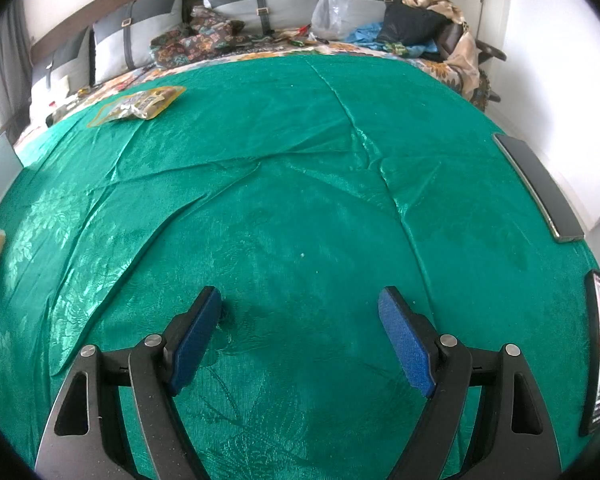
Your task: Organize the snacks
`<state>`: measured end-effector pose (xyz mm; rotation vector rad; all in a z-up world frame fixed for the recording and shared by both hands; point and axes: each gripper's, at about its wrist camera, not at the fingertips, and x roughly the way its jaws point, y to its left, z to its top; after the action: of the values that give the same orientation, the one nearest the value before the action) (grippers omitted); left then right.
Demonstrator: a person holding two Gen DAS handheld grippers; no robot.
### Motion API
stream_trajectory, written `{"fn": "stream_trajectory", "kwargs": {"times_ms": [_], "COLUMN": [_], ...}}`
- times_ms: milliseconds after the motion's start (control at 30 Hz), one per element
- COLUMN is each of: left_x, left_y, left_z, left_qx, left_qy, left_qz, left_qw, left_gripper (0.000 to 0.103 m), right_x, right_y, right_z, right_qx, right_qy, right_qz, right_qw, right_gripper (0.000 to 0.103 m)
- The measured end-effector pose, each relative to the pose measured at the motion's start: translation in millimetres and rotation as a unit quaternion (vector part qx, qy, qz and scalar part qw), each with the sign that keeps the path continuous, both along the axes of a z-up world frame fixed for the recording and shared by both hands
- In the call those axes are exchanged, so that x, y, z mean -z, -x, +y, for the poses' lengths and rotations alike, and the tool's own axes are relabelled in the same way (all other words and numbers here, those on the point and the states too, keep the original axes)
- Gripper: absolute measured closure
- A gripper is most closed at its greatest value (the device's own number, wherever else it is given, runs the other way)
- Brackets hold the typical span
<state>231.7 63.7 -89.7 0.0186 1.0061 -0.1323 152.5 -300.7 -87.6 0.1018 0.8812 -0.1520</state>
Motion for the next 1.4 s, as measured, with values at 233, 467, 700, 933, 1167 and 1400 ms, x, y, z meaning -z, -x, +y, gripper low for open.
{"fn": "stream_trajectory", "kwargs": {"times_ms": [233,467,700,933,1167,1400], "left_x": [12,14,14,14,15,15], "left_y": [0,-2,-2,-2,-2,-2], "left_z": [-2,-1,-2,-2,-1,-1], "left_qx": [-0.009,-0.012,-0.011,-0.011,-0.011,-0.011], "left_qy": [-0.017,-0.016,-0.016,-0.016,-0.016,-0.016], "left_qz": [-0.029,-0.032,-0.032,-0.032,-0.032,-0.032], "left_qw": [0.9994,0.9993,0.9993,0.9993,0.9993,0.9993], "left_gripper": [0.001,0.000,0.000,0.000,0.000,0.000], "right_x": [0,0,0,0,0,0], "right_y": [0,0,0,0,0,0], "right_z": [0,0,1,1,1,1], "right_qx": [0.000,0.000,0.000,0.000,0.000,0.000], "right_qy": [0.000,-0.001,-0.001,-0.001,-0.001,-0.001], "right_qz": [0.000,0.000,0.000,0.000,0.000,0.000], "right_qw": [1.000,1.000,1.000,1.000,1.000,1.000], "right_gripper": [0.019,0.019,0.019,0.019,0.019,0.019]}}
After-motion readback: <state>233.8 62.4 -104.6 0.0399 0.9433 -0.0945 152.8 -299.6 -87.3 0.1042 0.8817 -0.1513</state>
